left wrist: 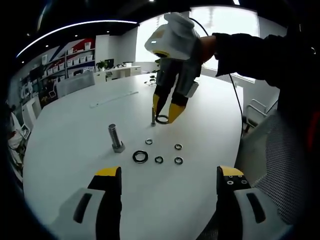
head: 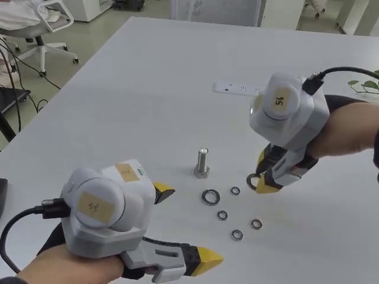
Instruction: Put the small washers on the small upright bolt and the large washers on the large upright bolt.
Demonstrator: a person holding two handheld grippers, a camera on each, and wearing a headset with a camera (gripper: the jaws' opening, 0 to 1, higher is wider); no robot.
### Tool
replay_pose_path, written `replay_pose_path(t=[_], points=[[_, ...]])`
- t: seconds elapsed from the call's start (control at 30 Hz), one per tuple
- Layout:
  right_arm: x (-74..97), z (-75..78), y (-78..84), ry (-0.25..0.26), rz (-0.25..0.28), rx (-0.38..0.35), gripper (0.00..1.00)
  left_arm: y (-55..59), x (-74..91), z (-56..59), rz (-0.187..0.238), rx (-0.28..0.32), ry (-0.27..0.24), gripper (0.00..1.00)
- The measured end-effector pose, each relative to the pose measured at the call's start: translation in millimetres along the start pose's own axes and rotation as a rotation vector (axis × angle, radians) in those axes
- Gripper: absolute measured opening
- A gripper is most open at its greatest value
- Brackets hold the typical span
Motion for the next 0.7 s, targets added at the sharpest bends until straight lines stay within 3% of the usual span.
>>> replay_pose_path(t=[0.33,0.7], points=[[17.8,10.9,-29.2,0.030,0.025,0.058,0.23,-1.4,0.6,-0.6,0.007,-0.007,-0.003,0.77],[26.4,29.7,-60.4,0.019,0.050,0.099,0.23,-0.4,0.3,-0.4,0.006,-0.012,-0.001,0.77]])
Point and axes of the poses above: the centre of the closed fingertips' face, and the gripper's own axes: x roughly backward along the fingers, z roughly to its right, y roughly out of its underside, the point moved 6 cm from there along x, roughly backward along the fingers, and after that the axes turned 7 degrees about z, right-handed, at the moved point
